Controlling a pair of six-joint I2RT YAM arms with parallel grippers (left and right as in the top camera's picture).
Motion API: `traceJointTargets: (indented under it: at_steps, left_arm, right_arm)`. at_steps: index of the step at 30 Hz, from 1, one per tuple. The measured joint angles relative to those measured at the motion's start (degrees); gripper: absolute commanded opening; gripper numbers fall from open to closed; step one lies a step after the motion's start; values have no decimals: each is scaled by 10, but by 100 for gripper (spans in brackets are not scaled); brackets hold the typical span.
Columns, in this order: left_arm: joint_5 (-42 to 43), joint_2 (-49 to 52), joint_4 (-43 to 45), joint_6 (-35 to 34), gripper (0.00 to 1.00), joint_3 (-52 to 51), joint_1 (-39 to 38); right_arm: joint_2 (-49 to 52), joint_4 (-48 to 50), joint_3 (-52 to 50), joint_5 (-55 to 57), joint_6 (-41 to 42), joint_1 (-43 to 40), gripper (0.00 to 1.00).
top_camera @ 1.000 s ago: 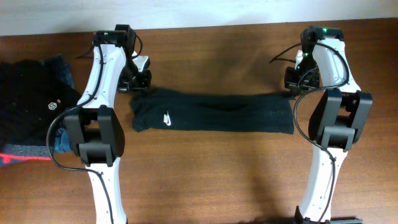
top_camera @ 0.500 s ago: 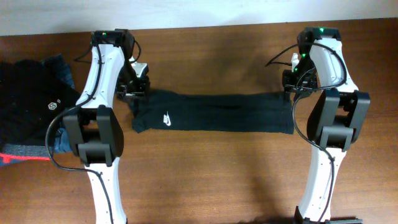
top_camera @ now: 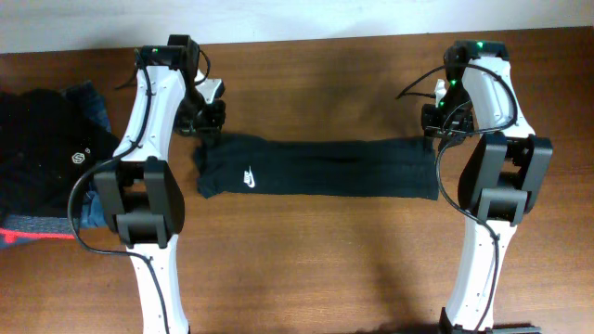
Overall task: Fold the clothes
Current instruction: 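Fold the far edge toward the near edge with both grippers, then release the folded strip and raise both grippers away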
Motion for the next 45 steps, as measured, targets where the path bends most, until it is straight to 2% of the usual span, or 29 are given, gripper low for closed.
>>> traceJointTargets:
  at_steps: [6,13,21,23,26,37,45]
  left_arm:
    - [58,0,16,1,5,0,0]
    - [78,-1,23,1,5,-17,-1]
    - [83,-1,49,1,6,-124,-9]
    - [84,-1,54,1,6,-153,-11]
    - [91,-3,58,1,6,-184,-11]
    - [92,-8,71,1,5,-191,-11]
    - [92,-9,72,1,4,-191,-11]
  right_arm:
    - [0,-1,0,0,0,0,36]
    - [0,-11,0,0,0,0,36]
    - [0,-25,0,0,0,0,36]
    - [0,-27,0,-2,1,-1,41]
    - [0,-29,0,-22,2,-6,43]
    - [-1,-29,-12,-115,-46,-74,47]
    - [-2,21,-92,-131,-71,-74,47]
